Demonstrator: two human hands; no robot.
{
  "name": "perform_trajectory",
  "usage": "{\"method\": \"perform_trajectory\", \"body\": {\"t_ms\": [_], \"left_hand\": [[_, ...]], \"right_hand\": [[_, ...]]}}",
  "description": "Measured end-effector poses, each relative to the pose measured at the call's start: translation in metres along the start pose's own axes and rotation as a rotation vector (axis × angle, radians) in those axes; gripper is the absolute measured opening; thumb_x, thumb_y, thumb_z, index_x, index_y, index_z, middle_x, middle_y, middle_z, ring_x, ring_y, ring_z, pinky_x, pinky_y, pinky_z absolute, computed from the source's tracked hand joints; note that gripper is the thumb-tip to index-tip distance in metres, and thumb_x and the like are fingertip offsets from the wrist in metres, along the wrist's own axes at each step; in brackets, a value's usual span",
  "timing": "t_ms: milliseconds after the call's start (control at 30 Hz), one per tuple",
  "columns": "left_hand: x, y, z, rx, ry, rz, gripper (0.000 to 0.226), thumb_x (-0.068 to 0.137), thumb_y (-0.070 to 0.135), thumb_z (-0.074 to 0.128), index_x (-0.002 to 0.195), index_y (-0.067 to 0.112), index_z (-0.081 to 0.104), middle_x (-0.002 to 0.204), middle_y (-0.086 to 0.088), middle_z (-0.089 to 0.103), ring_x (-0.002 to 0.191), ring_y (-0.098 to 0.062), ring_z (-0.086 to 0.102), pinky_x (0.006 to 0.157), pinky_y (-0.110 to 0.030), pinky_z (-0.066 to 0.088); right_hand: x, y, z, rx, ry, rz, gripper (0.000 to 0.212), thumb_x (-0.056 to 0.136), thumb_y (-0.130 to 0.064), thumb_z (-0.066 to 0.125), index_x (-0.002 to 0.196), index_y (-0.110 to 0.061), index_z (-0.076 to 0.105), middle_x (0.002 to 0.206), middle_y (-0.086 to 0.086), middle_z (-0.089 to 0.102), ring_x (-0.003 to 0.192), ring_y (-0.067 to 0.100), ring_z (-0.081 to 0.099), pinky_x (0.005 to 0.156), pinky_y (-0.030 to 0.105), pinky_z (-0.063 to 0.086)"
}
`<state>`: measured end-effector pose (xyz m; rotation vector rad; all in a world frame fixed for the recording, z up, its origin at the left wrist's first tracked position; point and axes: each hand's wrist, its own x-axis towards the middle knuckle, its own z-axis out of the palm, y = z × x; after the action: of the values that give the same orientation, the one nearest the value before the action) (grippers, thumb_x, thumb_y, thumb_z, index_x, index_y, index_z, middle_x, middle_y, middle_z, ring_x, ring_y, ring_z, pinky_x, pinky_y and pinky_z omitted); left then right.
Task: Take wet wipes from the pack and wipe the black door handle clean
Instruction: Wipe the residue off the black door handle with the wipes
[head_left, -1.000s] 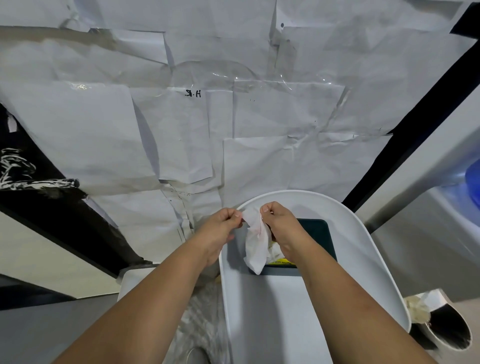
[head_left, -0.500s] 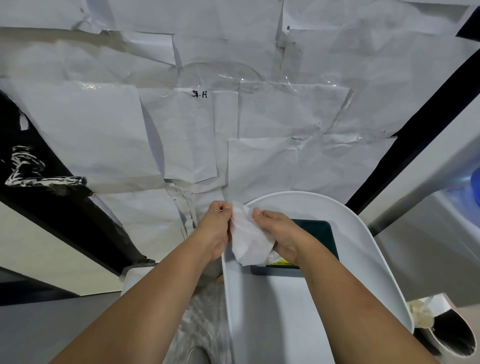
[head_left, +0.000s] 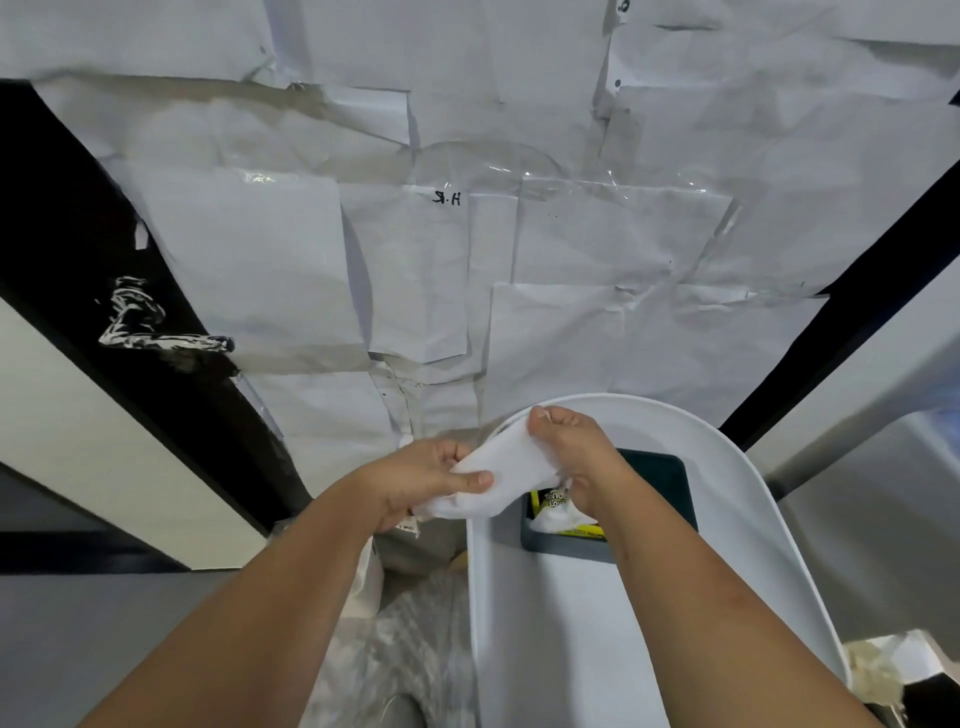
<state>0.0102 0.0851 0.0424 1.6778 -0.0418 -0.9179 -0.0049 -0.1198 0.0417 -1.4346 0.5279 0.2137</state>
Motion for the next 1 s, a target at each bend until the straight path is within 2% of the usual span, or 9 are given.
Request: {"method": "perform_trajectory", "body": {"t_ms": [100, 233, 333, 400, 467, 633, 767, 900, 1000], "left_hand": [[-0.010, -0.007, -0.014, 0.174, 0.057, -0.055, 0.043, 0.074, 0.044, 0.082, 0.101, 0.012, 0.073, 0.100, -0.007, 0.076, 0.090, -0.023, 0.069, 0.084, -0.032, 0.053], [-0.025, -0.032, -0.035, 0.173, 0.196, -0.089, 0.062, 0.077, 0.060, 0.072, 0.096, 0.000, 0.071, 0.070, -0.005, 0.056, 0.050, -0.013, 0.043, 0.046, -0.019, 0.030], [-0.038, -0.049, -0.048, -0.063, 0.309, -0.077, 0.044, 0.085, 0.055, 0.064, 0.077, 0.012, 0.067, 0.063, 0.002, 0.058, 0.048, -0.007, 0.044, 0.050, -0.017, 0.035], [-0.038, -0.057, -0.055, -0.257, 0.393, -0.043, 0.040, 0.088, 0.054, 0.061, 0.093, 0.015, 0.070, 0.089, -0.001, 0.073, 0.077, -0.010, 0.066, 0.077, -0.029, 0.055], [-0.037, -0.057, -0.057, -0.499, 0.484, -0.009, 0.041, 0.094, 0.047, 0.056, 0.116, 0.013, 0.063, 0.114, -0.006, 0.070, 0.102, -0.020, 0.068, 0.092, -0.045, 0.052], [-0.037, -0.047, -0.062, -1.028, 0.596, 0.078, 0.040, 0.102, 0.042, 0.043, 0.119, 0.008, 0.054, 0.109, -0.012, 0.068, 0.093, -0.028, 0.069, 0.074, -0.043, 0.059], [-0.047, -0.051, -0.087, -0.979, 0.582, -0.004, 0.042, 0.100, 0.051, 0.042, 0.114, 0.015, 0.056, 0.107, -0.012, 0.069, 0.092, -0.033, 0.069, 0.068, -0.048, 0.058], [-0.061, -0.063, -0.131, -0.877, 0.520, -0.025, 0.047, 0.099, 0.056, 0.039, 0.126, 0.022, 0.055, 0.112, -0.009, 0.072, 0.092, -0.033, 0.072, 0.069, -0.051, 0.059], [-0.070, -0.071, -0.151, -0.794, 0.539, -0.033, 0.043, 0.099, 0.052, 0.043, 0.130, 0.024, 0.055, 0.114, -0.006, 0.072, 0.099, -0.029, 0.071, 0.086, -0.050, 0.057]], "right_hand": [[0.004, 0.003, 0.008, -0.007, 0.056, 0.038, 0.022, 0.091, -0.037, 0.061, 0.079, -0.020, 0.066, 0.091, 0.010, 0.067, 0.079, 0.029, 0.062, 0.059, 0.031, 0.052], [0.004, -0.001, 0.015, 0.003, 0.117, 0.063, 0.021, 0.090, -0.040, 0.060, 0.082, -0.021, 0.066, 0.098, 0.010, 0.067, 0.087, 0.030, 0.063, 0.077, 0.043, 0.056], [0.007, 0.000, 0.026, -0.027, 0.041, 0.052, 0.020, 0.093, -0.037, 0.058, 0.090, -0.019, 0.066, 0.097, 0.009, 0.067, 0.083, 0.028, 0.063, 0.073, 0.038, 0.056], [0.006, 0.002, 0.040, -0.057, -0.047, 0.076, 0.024, 0.092, -0.042, 0.058, 0.096, -0.019, 0.066, 0.100, 0.009, 0.069, 0.089, 0.029, 0.066, 0.071, 0.038, 0.057], [0.003, 0.005, 0.057, -0.126, -0.115, 0.099, 0.027, 0.092, -0.045, 0.056, 0.097, -0.021, 0.065, 0.103, 0.008, 0.069, 0.091, 0.028, 0.065, 0.063, 0.031, 0.054], [0.003, 0.022, 0.098, -0.137, -0.054, 0.080, 0.024, 0.097, -0.041, 0.045, 0.102, -0.022, 0.060, 0.113, 0.011, 0.061, 0.104, 0.031, 0.059, 0.081, 0.042, 0.053], [0.004, 0.025, 0.130, -0.024, 0.045, 0.089, 0.025, 0.099, -0.036, 0.043, 0.103, -0.015, 0.058, 0.105, 0.012, 0.061, 0.093, 0.028, 0.060, 0.081, 0.043, 0.054], [0.004, 0.034, 0.167, 0.107, -0.075, 0.119, 0.021, 0.100, -0.027, 0.049, 0.103, -0.011, 0.062, 0.099, 0.010, 0.069, 0.088, 0.025, 0.065, 0.091, 0.046, 0.054], [-0.002, 0.031, 0.190, 0.325, -0.124, 0.106, 0.022, 0.101, -0.019, 0.046, 0.098, -0.004, 0.062, 0.086, 0.009, 0.065, 0.074, 0.019, 0.061, 0.069, 0.031, 0.055]]}}
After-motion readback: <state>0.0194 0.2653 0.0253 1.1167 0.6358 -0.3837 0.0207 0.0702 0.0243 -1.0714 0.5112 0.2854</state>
